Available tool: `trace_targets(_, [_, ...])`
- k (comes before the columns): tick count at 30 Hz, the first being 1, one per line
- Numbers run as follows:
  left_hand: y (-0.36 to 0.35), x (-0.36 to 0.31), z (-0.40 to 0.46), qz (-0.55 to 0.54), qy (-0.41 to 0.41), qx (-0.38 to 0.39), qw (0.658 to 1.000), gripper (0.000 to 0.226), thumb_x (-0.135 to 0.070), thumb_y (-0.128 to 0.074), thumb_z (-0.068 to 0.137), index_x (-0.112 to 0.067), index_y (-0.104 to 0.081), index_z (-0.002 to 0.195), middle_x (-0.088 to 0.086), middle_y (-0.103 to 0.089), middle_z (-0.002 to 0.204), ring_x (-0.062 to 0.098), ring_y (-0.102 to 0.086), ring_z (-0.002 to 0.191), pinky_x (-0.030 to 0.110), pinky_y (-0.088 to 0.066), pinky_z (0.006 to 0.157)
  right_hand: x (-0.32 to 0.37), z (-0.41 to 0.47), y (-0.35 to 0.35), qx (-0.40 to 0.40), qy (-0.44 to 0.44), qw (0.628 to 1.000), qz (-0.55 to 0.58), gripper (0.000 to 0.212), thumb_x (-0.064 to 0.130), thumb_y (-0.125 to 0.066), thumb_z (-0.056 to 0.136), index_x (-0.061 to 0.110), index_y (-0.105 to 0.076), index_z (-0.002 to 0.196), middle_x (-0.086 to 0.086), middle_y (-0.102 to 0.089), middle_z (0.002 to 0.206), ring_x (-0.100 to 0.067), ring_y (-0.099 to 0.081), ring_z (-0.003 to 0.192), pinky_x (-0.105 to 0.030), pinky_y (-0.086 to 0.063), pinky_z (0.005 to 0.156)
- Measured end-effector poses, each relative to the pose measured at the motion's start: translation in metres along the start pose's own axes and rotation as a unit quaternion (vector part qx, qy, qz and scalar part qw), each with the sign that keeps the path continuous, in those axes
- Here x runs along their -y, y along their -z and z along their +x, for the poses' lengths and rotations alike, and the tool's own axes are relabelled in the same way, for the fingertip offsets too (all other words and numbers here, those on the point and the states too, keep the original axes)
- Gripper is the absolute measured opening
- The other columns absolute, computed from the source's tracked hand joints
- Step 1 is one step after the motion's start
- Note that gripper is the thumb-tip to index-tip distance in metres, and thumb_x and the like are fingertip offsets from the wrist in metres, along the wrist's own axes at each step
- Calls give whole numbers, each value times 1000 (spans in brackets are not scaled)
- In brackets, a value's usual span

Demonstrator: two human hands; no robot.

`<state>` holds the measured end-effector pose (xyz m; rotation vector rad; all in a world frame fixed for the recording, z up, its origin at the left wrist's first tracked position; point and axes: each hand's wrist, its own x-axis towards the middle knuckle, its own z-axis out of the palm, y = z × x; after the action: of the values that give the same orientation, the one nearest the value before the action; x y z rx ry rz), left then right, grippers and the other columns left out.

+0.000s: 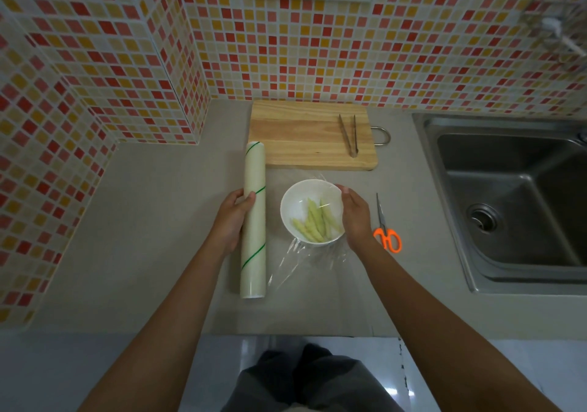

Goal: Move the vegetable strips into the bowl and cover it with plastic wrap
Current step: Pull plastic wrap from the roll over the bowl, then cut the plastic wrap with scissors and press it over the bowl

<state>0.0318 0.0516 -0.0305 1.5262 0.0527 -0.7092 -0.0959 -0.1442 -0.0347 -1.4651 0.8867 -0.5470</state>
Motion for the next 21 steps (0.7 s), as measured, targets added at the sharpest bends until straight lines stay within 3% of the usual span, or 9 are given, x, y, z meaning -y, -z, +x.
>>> trace_targets(4, [-2,1,-1,26,0,-7,1000,23,-33,-57,92,-17,-62,108,4,-66,91,17,-61,73,32,-50,70,8,4,5,-10,-15,1000,-5,27,24,-43,98,12,-67,92,-1,-63,86,-16,-57,85,-32,-45,82])
trace_targets(7, [-2,0,1,35,-1,-9,999,17,-33,-56,92,-20,-66,99,2,-66,84,16,-60,70,30,-50,68,17,8,17,-28,-9,999,-23,29,23,-46,98,4,-67,103,-10,-67,98,-21,-63,92,-39,-49,88])
trace_targets(10, [-2,-2,2,44,-8,-16,999,17,-33,-56,93,-21,-67,94,3,-66,81,16,-59,69,31,-49,69,22,10,38,-88,7,992,-93,24,25,-56,93,4,-67,96,-17,-70,95,-25,-66,83,-45,-54,84])
trace_targets(12, [-3,-3,2,43,-11,-15,999,18,-32,-55,93,-20,-68,94,4,-65,82,17,-58,69,32,-49,70,22,10,57,-116,-5,966,-229,24,29,-64,86,6,-67,93,-14,-71,94,-29,-67,86,-38,-54,81])
trace_targets(16, [-4,-5,1,36,-14,-11,999,18,-31,-55,94,-20,-67,88,5,-63,80,18,-56,68,32,-48,68,16,-2,80,-55,-100,857,-503,33,33,-70,78,6,-64,96,-16,-67,104,-35,-65,96,-33,-48,74])
trace_targets(18, [-4,-5,0,38,-16,-11,999,19,-31,-54,94,-20,-67,85,5,-63,79,18,-56,68,32,-47,69,11,-12,82,-40,-120,836,-534,28,24,-68,77,4,-63,96,-16,-67,105,-35,-66,96,-33,-49,72])
trace_targets(21, [-4,-7,0,40,-16,-13,999,20,-31,-55,94,-20,-66,83,4,-63,78,18,-56,68,32,-47,69,7,-19,82,-57,-113,843,-523,26,16,-62,78,0,-64,99,-21,-66,107,-36,-65,99,-35,-52,77])
